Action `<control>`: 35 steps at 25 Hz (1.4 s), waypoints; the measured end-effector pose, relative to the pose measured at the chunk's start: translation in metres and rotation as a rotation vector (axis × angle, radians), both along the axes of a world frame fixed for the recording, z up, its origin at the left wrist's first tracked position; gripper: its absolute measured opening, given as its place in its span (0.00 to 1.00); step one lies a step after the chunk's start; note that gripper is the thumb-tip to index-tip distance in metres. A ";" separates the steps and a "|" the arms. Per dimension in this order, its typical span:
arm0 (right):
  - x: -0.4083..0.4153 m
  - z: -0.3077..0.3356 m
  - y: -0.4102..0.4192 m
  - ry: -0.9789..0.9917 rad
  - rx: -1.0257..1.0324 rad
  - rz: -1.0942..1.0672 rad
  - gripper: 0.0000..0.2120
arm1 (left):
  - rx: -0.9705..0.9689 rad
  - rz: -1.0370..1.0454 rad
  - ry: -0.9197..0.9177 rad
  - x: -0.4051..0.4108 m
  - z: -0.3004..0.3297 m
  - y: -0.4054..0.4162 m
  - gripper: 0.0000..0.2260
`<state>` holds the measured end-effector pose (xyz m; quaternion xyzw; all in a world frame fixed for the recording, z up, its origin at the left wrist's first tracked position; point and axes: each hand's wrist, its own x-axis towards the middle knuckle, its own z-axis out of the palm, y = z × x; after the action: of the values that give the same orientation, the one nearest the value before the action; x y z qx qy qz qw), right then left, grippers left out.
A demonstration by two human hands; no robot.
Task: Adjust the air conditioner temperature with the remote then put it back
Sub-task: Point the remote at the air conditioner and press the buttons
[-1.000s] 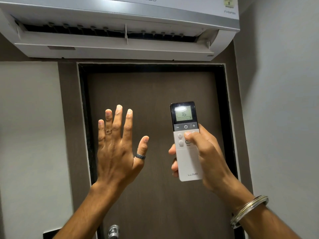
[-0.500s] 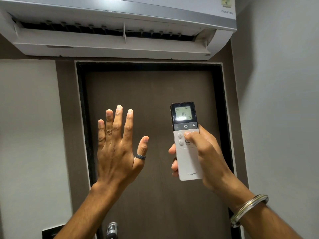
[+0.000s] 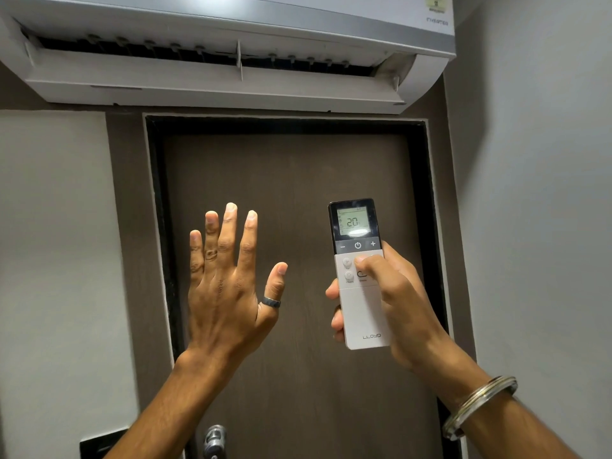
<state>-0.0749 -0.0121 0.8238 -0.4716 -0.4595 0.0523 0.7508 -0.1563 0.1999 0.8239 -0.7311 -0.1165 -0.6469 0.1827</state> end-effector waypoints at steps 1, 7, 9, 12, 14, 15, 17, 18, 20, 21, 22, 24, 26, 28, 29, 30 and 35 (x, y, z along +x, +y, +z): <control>0.000 0.000 0.000 -0.003 -0.002 -0.001 0.11 | -0.001 0.000 0.000 0.000 0.000 0.000 0.35; 0.001 0.000 0.003 -0.021 -0.008 -0.009 0.12 | -0.003 -0.010 0.005 0.001 0.002 0.001 0.35; 0.001 0.001 0.003 -0.020 -0.011 -0.009 0.12 | -0.003 -0.005 0.008 0.001 0.001 0.001 0.35; 0.002 0.000 0.003 -0.013 -0.013 -0.008 0.13 | -0.004 -0.005 0.009 0.002 0.001 0.002 0.35; 0.002 0.001 0.002 0.000 -0.015 -0.007 0.15 | -0.003 -0.007 0.008 0.002 0.001 0.002 0.35; 0.002 0.002 0.003 0.012 -0.020 -0.007 0.17 | -0.002 -0.008 0.009 0.003 0.001 0.002 0.35; 0.002 0.002 0.003 0.042 -0.025 -0.014 0.20 | 0.001 -0.007 0.008 0.003 0.001 0.001 0.35; 0.002 0.002 0.003 0.058 -0.021 -0.016 0.21 | 0.002 -0.005 0.007 0.003 0.001 0.000 0.35; 0.003 0.001 0.002 0.075 -0.017 -0.025 0.21 | 0.003 -0.001 0.007 0.003 0.001 -0.001 0.35; 0.003 0.001 0.002 0.074 -0.019 -0.032 0.21 | 0.004 0.000 0.006 0.003 0.001 -0.001 0.35; 0.003 0.001 0.001 0.071 -0.022 -0.037 0.21 | 0.006 0.001 0.004 0.002 0.001 -0.002 0.35; 0.003 0.001 0.001 0.076 -0.024 -0.038 0.20 | 0.006 -0.002 0.002 0.002 0.001 -0.003 0.34; 0.003 0.000 -0.001 0.074 -0.033 -0.043 0.19 | 0.004 -0.004 0.004 0.002 0.001 -0.005 0.34; 0.002 -0.001 -0.001 0.066 -0.036 -0.058 0.19 | -0.001 -0.004 0.007 0.002 0.000 -0.006 0.35; 0.002 -0.001 -0.002 0.064 -0.037 -0.066 0.19 | -0.003 -0.006 0.009 0.002 -0.001 -0.006 0.35; 0.002 -0.001 -0.002 0.061 -0.039 -0.072 0.19 | -0.004 -0.009 0.010 0.002 -0.001 -0.006 0.35; 0.001 0.000 -0.003 0.071 -0.027 -0.062 0.18 | -0.005 -0.009 0.011 0.003 -0.001 -0.007 0.35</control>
<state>-0.0736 -0.0153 0.8236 -0.4936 -0.4169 0.0516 0.7615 -0.1534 0.1931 0.8230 -0.7356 -0.1135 -0.6435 0.1786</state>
